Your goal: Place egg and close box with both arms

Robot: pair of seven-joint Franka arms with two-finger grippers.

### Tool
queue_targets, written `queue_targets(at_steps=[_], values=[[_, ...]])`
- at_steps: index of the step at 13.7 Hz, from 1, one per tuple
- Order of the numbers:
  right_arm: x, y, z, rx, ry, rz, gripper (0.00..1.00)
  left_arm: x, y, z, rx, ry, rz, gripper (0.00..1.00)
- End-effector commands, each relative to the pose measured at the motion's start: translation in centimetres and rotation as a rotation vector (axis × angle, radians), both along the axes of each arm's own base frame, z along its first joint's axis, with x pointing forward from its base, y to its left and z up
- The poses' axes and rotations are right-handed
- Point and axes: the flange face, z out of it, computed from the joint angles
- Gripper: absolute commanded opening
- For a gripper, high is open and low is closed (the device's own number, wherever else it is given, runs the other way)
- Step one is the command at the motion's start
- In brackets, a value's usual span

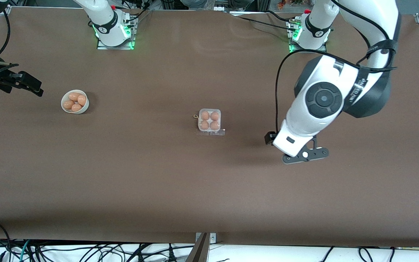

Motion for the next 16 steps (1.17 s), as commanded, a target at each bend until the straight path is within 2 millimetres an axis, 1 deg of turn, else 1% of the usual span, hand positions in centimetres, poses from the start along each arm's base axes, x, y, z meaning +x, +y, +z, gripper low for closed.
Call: queue_targets(at_steps=[1, 2, 3, 4, 6, 7, 8, 9, 10, 12, 14, 15, 16], values=[[-0.2, 0.2, 0.2, -0.011, -0.007, 0.003, 1.00, 1.3, 5.5, 2.6, 0.015, -0.006, -0.021, 0.99], [-0.2, 0.1, 0.2, -0.011, -0.007, 0.001, 1.00, 1.5, 7.3, 3.8, 0.015, -0.008, -0.044, 1.00], [-0.2, 0.2, 0.2, -0.011, -0.007, 0.003, 1.00, 1.5, 8.7, 5.5, 0.021, -0.030, -0.086, 1.00], [-0.2, 0.2, 0.1, -0.011, -0.005, 0.003, 1.00, 1.4, 10.6, 6.5, 0.039, -0.036, -0.124, 1.00], [-0.2, 0.2, 0.2, -0.011, -0.005, 0.003, 1.00, 0.4, 14.1, 8.4, 0.067, -0.033, -0.208, 1.00], [-0.2, 0.2, 0.2, -0.011, -0.007, 0.004, 1.00, -0.2, 16.4, 9.3, 0.081, -0.028, -0.228, 1.00], [-0.2, 0.2, 0.2, -0.011, -0.007, 0.004, 1.00, -0.8, 18.3, 10.1, 0.093, -0.027, -0.231, 1.00], [-0.2, 0.2, 0.2, -0.011, -0.007, 0.004, 1.00, -1.4, 19.2, 10.8, 0.083, -0.028, -0.237, 1.00], [-0.2, 0.2, 0.2, -0.011, -0.007, 0.004, 1.00, -1.9, 20.8, 11.3, 0.071, -0.028, -0.231, 1.00], [-0.2, 0.2, 0.2, -0.011, -0.007, 0.004, 1.00, -3.4, 22.9, 12.3, 0.064, -0.020, -0.255, 1.00], [-0.2, 0.2, 0.2, -0.011, -0.007, 0.003, 1.00, -4.5, 24.7, 12.6, 0.051, -0.017, -0.243, 1.00], [-0.2, 0.1, 0.2, -0.011, -0.007, 0.001, 1.00, -4.7, 25.3, 12.7, 0.029, -0.020, -0.228, 1.00], [-0.2, 0.2, 0.2, -0.011, -0.007, 0.003, 1.00, -5.0, 25.5, 12.5, -0.005, -0.017, -0.216, 1.00]])
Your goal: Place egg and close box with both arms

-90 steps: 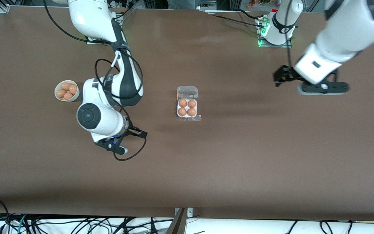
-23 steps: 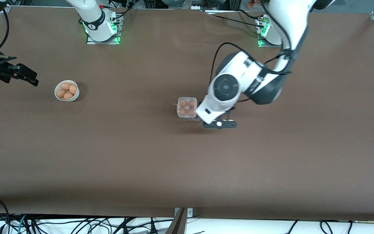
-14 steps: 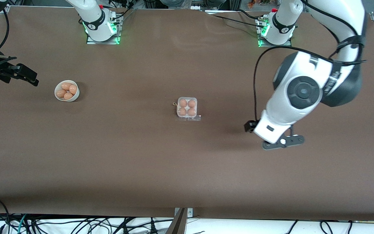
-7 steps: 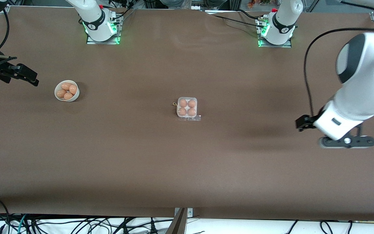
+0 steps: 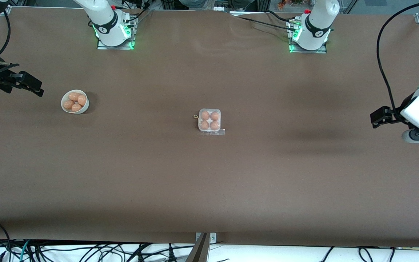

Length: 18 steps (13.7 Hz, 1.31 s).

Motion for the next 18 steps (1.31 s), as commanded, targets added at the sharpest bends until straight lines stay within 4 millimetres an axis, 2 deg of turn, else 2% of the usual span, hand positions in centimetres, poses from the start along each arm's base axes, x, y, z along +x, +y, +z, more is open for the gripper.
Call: queue_targets(at_steps=[1, 5, 9, 11, 15, 18], values=[[-0.2, 0.1, 0.2, -0.011, -0.007, 0.001, 1.00, -2.1, 1.1, 0.1, -0.078, 0.002, 0.000, 1.00], [-0.2, 0.0, 0.2, -0.011, -0.007, 0.000, 1.00, -3.2, 2.2, -0.6, -0.087, -0.028, 0.018, 1.00], [-0.2, 0.1, 0.3, -0.011, -0.008, 0.001, 1.00, -4.7, 2.4, 1.2, -0.095, -0.053, 0.027, 1.00], [-0.2, 0.1, 0.3, -0.011, -0.008, 0.001, 1.00, -5.4, 3.6, 1.7, -0.095, -0.059, 0.042, 1.00], [-0.2, 0.2, 0.3, -0.011, -0.008, 0.003, 1.00, -5.5, 2.5, 0.1, -0.098, -0.057, 0.032, 1.00], [-0.2, 0.2, 0.4, -0.012, -0.010, -0.005, 1.00, -5.7, 1.5, 0.2, -0.124, -0.057, 0.028, 1.00]])
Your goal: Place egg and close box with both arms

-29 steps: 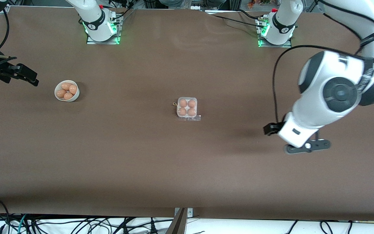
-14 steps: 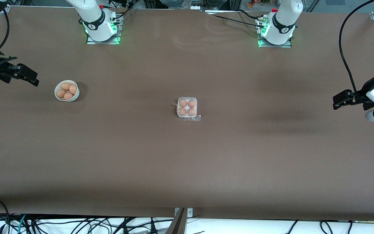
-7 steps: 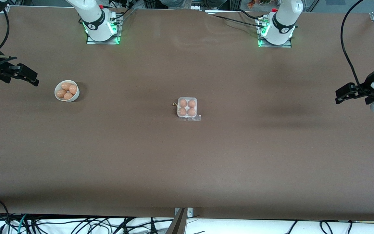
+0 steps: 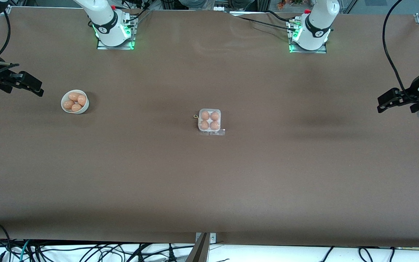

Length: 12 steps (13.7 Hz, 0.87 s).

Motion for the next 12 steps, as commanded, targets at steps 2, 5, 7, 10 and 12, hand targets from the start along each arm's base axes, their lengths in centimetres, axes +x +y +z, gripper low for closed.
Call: queue_targets(at_steps=[2, 5, 7, 10, 12], values=[[-0.19, 0.38, 0.40, -0.012, -0.012, -0.004, 1.00, -1.11, -0.65, 0.43, -0.040, -0.013, -0.009, 1.00], [-0.13, 0.38, 0.33, -0.012, -0.012, -0.006, 1.00, -1.02, -0.55, 0.46, -0.039, -0.013, -0.007, 1.00], [-0.13, 0.38, 0.33, -0.012, -0.012, -0.007, 1.00, -0.70, -0.72, 0.23, -0.039, -0.007, -0.008, 1.00], [-0.13, 0.38, 0.33, -0.012, -0.012, -0.007, 1.00, -0.56, -1.00, 0.12, -0.040, 0.000, -0.012, 1.00], [-0.13, 0.38, 0.33, -0.012, -0.012, -0.007, 1.00, -0.63, -1.26, 0.12, -0.041, 0.006, -0.017, 1.00]])
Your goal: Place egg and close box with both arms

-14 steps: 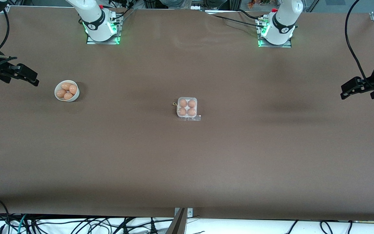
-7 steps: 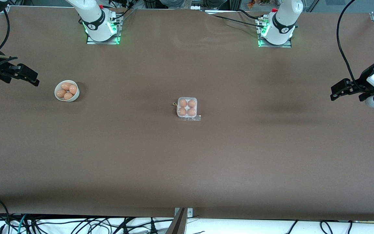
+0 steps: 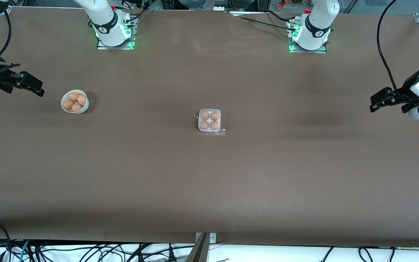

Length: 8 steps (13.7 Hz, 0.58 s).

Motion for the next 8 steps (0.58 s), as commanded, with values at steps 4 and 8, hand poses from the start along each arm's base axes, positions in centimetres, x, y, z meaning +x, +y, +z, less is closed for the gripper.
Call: queue_targets(at_steps=[4, 8], values=[[-0.16, 0.18, 0.31, -0.012, -0.010, -0.007, 1.00, -0.42, -0.33, 0.13, -0.021, 0.004, -0.012, 1.00], [-0.20, 0.17, 0.39, -0.012, -0.011, -0.007, 1.00, -0.37, -0.10, 0.11, -0.017, 0.004, -0.017, 1.00]])
